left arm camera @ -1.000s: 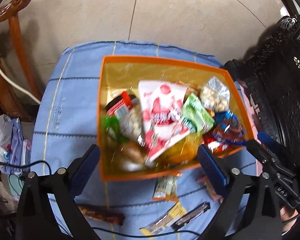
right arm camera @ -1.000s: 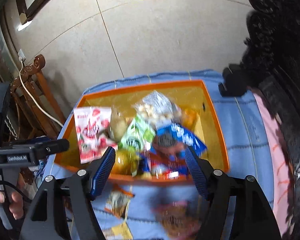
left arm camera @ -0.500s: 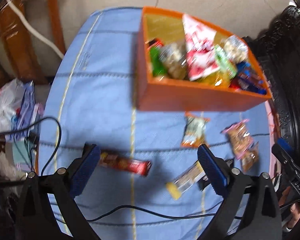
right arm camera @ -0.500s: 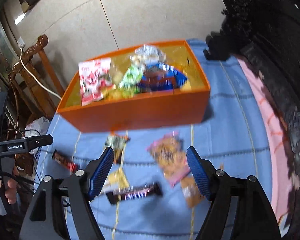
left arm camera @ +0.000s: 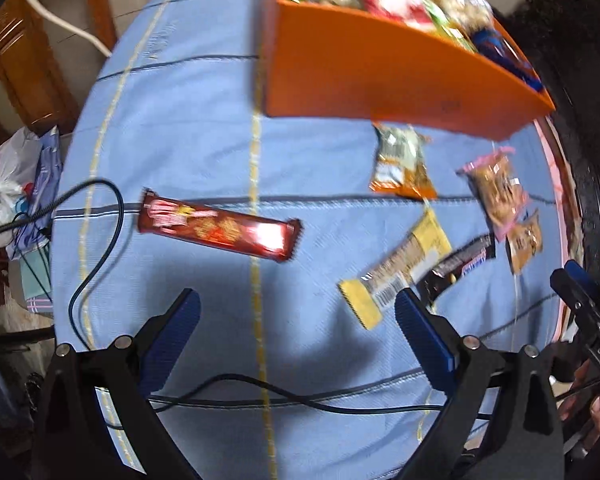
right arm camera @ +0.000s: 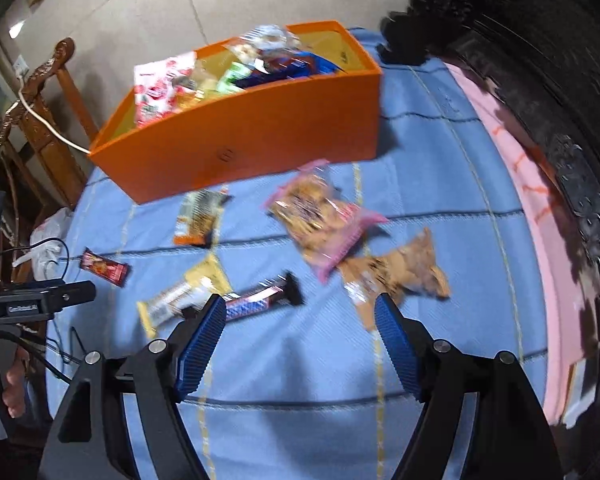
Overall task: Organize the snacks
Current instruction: 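Grasp the yellow-white bar with the left tool while the right tool grasps the peanut pack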
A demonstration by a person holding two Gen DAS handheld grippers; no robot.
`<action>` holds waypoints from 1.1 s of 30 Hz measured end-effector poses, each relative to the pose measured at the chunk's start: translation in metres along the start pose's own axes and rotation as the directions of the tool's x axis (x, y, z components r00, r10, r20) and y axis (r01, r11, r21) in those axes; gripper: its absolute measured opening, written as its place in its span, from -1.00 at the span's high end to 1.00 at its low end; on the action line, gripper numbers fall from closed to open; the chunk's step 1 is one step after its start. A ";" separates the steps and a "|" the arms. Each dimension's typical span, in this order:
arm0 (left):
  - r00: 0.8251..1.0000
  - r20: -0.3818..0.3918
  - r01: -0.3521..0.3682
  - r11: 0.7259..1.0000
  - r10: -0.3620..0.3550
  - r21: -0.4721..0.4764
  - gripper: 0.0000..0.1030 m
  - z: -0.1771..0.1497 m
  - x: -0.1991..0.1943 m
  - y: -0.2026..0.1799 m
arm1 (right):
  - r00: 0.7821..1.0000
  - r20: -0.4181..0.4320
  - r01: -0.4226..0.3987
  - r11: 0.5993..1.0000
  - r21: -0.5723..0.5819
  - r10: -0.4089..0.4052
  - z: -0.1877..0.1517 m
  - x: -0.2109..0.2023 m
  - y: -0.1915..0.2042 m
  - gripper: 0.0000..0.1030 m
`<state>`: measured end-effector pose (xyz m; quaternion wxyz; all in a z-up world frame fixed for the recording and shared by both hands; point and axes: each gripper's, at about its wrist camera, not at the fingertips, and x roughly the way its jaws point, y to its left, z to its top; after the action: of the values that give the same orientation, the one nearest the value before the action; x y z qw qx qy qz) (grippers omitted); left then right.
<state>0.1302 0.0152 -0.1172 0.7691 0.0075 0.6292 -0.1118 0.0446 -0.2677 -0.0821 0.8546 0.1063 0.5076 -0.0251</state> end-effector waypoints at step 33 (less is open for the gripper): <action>0.989 -0.055 -0.133 0.990 0.135 0.037 -0.86 0.017 0.025 -0.038 | 0.987 -0.160 0.032 0.994 0.100 -0.016 0.037 0.093 -0.066 -0.44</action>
<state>0.1442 -0.0280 -0.1334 0.7565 0.0658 0.6469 -0.0702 0.1114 -0.3337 -0.1568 0.8045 0.1455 0.5735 -0.0530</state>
